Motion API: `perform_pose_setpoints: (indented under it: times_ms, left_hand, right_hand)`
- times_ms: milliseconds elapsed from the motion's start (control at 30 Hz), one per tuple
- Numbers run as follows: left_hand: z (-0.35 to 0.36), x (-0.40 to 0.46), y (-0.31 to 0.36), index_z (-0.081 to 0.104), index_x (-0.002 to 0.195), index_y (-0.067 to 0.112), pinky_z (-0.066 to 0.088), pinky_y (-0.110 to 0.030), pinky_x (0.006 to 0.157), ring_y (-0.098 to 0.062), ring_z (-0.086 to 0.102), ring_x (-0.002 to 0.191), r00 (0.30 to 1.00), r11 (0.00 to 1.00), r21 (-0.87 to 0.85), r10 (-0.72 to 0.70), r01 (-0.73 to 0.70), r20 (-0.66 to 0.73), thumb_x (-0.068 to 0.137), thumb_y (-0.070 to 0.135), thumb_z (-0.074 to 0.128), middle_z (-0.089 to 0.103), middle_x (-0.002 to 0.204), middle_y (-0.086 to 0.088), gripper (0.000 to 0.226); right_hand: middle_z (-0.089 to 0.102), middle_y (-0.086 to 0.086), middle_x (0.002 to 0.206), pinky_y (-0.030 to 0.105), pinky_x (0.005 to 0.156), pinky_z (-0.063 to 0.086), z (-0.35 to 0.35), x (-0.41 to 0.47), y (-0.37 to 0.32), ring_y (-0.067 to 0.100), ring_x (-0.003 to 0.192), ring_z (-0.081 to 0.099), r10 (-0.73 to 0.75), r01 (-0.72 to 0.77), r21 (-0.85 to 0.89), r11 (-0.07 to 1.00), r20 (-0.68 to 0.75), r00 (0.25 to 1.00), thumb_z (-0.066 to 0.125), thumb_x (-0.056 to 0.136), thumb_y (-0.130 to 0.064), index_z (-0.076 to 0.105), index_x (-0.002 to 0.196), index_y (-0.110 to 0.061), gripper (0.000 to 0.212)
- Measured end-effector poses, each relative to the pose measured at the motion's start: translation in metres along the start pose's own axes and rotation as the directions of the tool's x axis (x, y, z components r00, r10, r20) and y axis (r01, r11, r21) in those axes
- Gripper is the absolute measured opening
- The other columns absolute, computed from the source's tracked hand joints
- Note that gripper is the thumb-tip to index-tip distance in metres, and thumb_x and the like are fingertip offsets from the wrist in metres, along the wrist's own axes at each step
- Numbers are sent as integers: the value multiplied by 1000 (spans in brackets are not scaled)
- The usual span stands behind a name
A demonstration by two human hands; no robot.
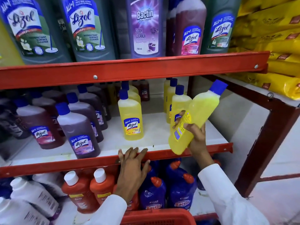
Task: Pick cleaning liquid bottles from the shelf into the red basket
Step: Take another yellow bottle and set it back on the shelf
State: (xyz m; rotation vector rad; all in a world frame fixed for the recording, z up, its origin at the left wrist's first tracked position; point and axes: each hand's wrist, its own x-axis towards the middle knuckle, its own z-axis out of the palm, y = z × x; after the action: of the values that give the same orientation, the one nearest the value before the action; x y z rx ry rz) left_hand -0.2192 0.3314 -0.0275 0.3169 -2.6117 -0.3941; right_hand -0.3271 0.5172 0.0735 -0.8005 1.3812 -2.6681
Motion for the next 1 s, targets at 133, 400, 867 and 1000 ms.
perform_pose_setpoints:
  times_ms: [133, 400, 867, 1000]
  left_hand:
    - [0, 0, -1, 49, 134, 34, 11, -58, 121, -25, 43, 134, 1000, 1000, -2, 6, -6, 2, 89, 43, 57, 57, 136, -6, 47]
    - [-5, -1, 0, 45, 137, 36, 7, -56, 122, -22, 40, 136, 1000, 1000, 7, 3, -3, 21, 92, 42, 54, 54, 141, -3, 47]
    - [-5, 0, 0, 48, 136, 35, 12, -57, 121, -23, 46, 131, 1000, 1000, -13, -7, 7, 22, 86, 37, 64, 59, 134, -7, 52]
    - [-5, 0, 0, 48, 136, 35, 10, -56, 122, -21, 45, 131, 1000, 1000, -13, -8, 8, 14, 86, 36, 64, 59, 134, -5, 52]
  right_hand:
    - [60, 13, 106, 45, 77, 41, 12, -13, -20, 30, 80, 56, 129, -355, 423, 834, 476, 870, 67, 61, -30, 49, 133, -4, 79]
    - [60, 13, 102, 45, 79, 41, 18, -28, -31, 29, 82, 59, 148, -365, 354, 861, 512, 846, 69, 60, -27, 55, 121, -2, 68]
    - [44, 9, 137, 58, 101, 47, 32, -11, 4, 27, 126, 47, -391, -79, -766, 638, -411, 824, 90, 63, -28, 31, 142, -12, 100]
    - [44, 13, 138, 57, 103, 47, 19, 6, 13, 30, 129, 46, -362, -101, -748, 655, -429, 828, 93, 60, -26, 32, 141, -7, 103]
